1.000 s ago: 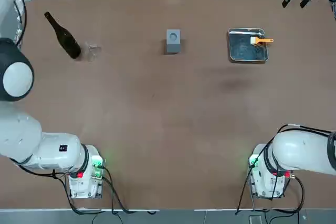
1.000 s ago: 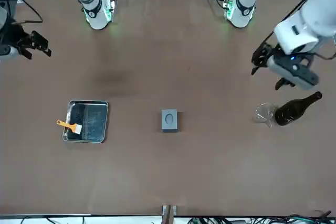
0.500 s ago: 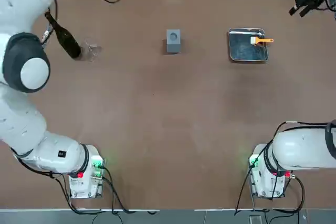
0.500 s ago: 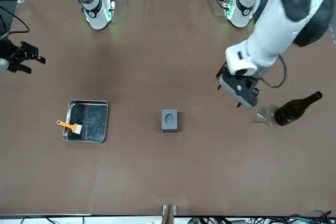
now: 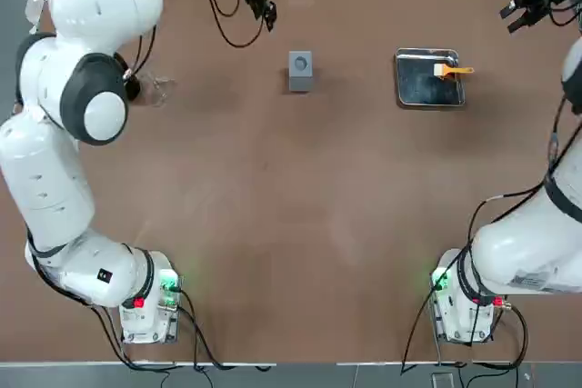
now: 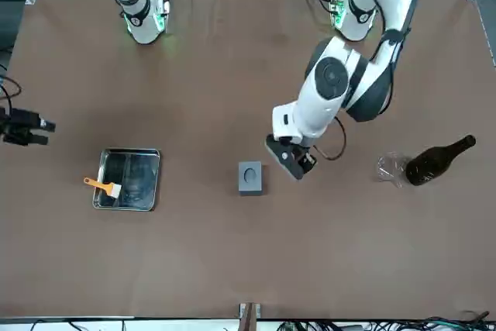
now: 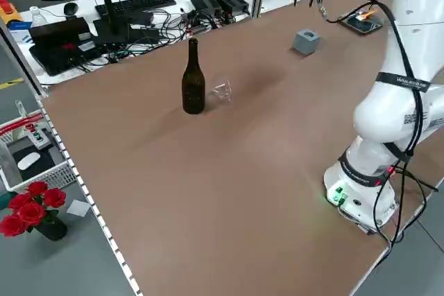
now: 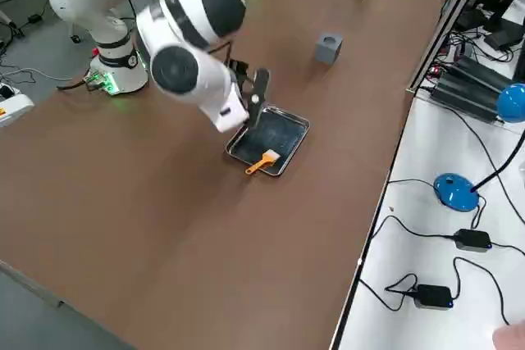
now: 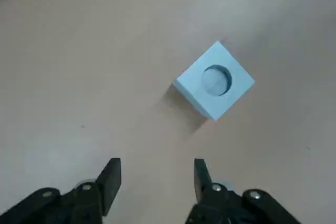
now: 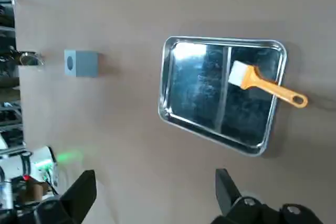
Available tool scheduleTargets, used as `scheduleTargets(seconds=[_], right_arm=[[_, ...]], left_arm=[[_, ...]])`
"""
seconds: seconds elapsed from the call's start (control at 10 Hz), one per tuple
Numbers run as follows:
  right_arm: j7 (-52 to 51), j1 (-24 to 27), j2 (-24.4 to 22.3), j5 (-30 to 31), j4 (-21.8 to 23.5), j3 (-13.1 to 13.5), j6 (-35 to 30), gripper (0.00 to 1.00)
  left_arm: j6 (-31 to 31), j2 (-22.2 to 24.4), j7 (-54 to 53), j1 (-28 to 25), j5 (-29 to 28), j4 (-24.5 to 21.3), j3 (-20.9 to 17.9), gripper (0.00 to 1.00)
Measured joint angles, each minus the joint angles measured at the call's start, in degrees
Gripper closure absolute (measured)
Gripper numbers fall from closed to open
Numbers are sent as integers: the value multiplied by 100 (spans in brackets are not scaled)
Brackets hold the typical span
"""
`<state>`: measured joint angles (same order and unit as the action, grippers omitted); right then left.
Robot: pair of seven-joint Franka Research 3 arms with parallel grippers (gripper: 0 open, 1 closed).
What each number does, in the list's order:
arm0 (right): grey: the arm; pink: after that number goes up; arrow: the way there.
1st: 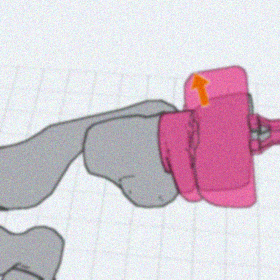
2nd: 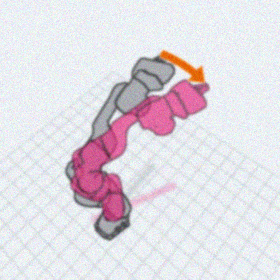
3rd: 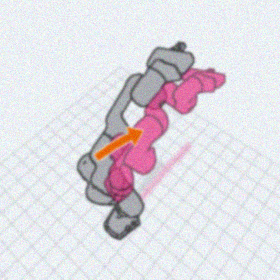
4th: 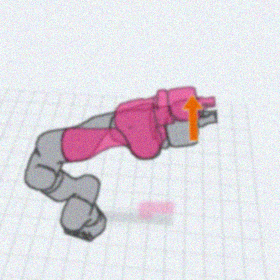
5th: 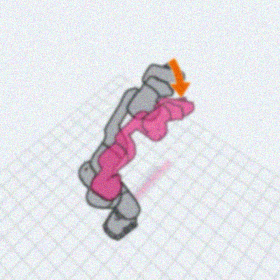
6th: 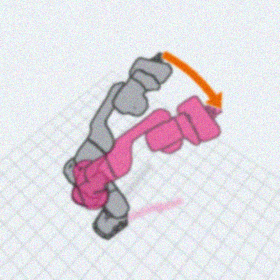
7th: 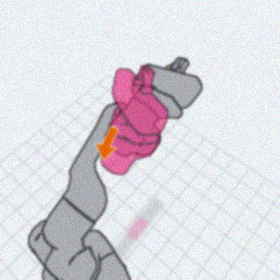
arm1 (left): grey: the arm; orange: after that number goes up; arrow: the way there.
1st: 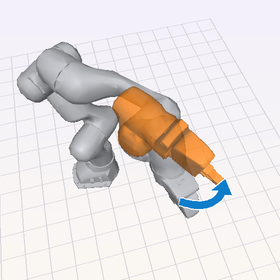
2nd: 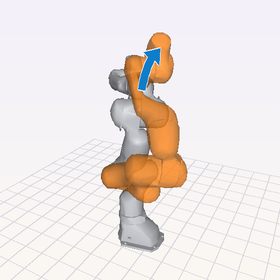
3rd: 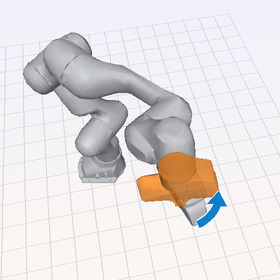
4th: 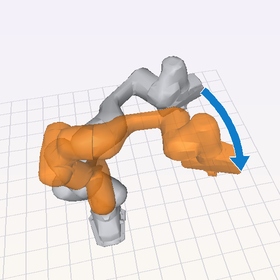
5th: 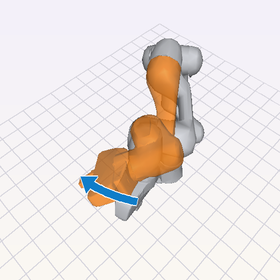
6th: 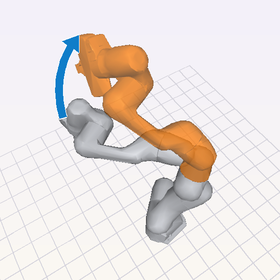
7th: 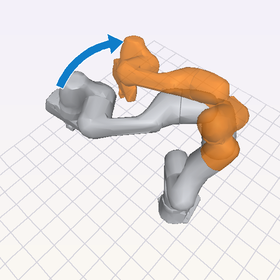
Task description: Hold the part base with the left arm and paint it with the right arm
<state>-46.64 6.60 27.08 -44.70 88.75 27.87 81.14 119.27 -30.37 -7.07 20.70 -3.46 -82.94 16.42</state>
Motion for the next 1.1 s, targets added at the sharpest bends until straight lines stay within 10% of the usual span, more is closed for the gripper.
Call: scheduleTargets(seconds=[0.5,1.1], right_arm=[[-323,528,1487,-1145,-610,73,-130,0],[-541,804,2621,-2095,-900,83,-374,0]], left_arm=[[288,-450,427,239,-169,-43,3,99],[1211,-909,1256,440,-170,-186,5,99]])
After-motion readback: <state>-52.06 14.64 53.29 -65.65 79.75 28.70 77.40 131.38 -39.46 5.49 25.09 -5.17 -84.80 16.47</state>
